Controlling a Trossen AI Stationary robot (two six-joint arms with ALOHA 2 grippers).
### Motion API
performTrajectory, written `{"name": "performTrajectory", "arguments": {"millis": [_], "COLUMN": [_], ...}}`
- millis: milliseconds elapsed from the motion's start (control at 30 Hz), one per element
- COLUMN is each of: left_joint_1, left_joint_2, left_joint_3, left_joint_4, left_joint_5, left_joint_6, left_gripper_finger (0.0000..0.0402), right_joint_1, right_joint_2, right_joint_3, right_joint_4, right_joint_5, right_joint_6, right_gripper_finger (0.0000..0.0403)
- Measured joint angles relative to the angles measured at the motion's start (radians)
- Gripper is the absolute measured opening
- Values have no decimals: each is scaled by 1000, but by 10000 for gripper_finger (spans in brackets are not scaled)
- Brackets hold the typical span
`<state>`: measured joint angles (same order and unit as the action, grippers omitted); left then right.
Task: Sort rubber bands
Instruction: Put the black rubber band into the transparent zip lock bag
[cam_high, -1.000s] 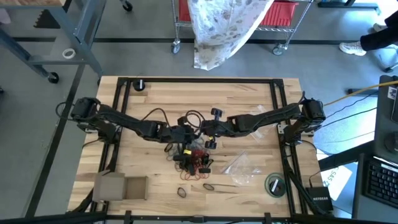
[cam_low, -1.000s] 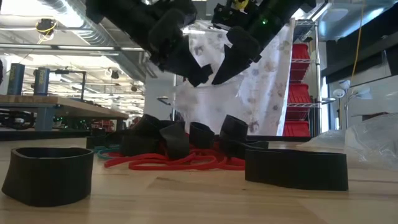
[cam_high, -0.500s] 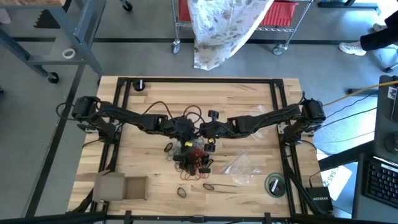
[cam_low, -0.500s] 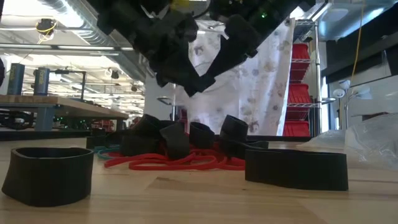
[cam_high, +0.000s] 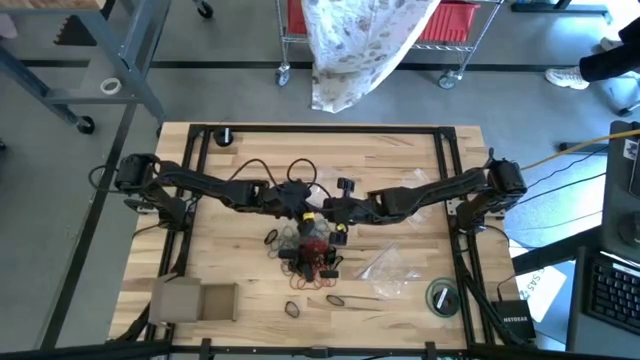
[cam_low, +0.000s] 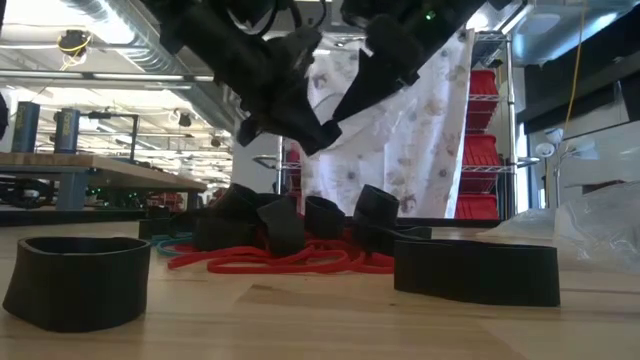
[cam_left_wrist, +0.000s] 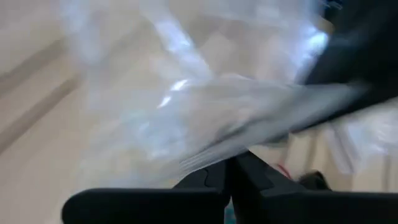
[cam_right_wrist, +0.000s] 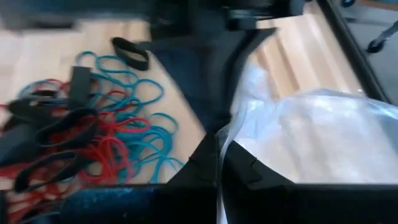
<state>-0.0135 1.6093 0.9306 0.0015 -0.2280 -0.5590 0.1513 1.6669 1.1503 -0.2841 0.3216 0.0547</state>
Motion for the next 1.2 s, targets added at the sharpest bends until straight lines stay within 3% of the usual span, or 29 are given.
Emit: {"name": "performTrajectory", "arguments": {"millis": [167, 567, 833, 1067, 1200], "left_joint_1": [-15, -110, -156, -163, -181], "left_joint_2": [-7, -13, -32, -56, -83], "left_joint_3": [0, 0, 0, 0, 0], "left_joint_4": [93, 138, 79, 62, 116], "left_joint_5": [-50, -116, -272, -274, -293], "left_joint_6": [45, 382, 302, 231, 288], "left_gripper_finger": [0, 0, 0, 0, 0], "right_joint_1": [0, 0, -10, -36, -56], "right_joint_2": [0, -27, -43, -44, -44], "right_joint_3": [0, 94, 101, 17, -30], "right_joint_4": [-1, -70, -217, -88, 5], "right_joint_5": [-9, -79, 44, 26, -48], "right_joint_6": [53, 76, 100, 124, 149], "right_gripper_finger": [0, 0, 0, 0, 0]}}
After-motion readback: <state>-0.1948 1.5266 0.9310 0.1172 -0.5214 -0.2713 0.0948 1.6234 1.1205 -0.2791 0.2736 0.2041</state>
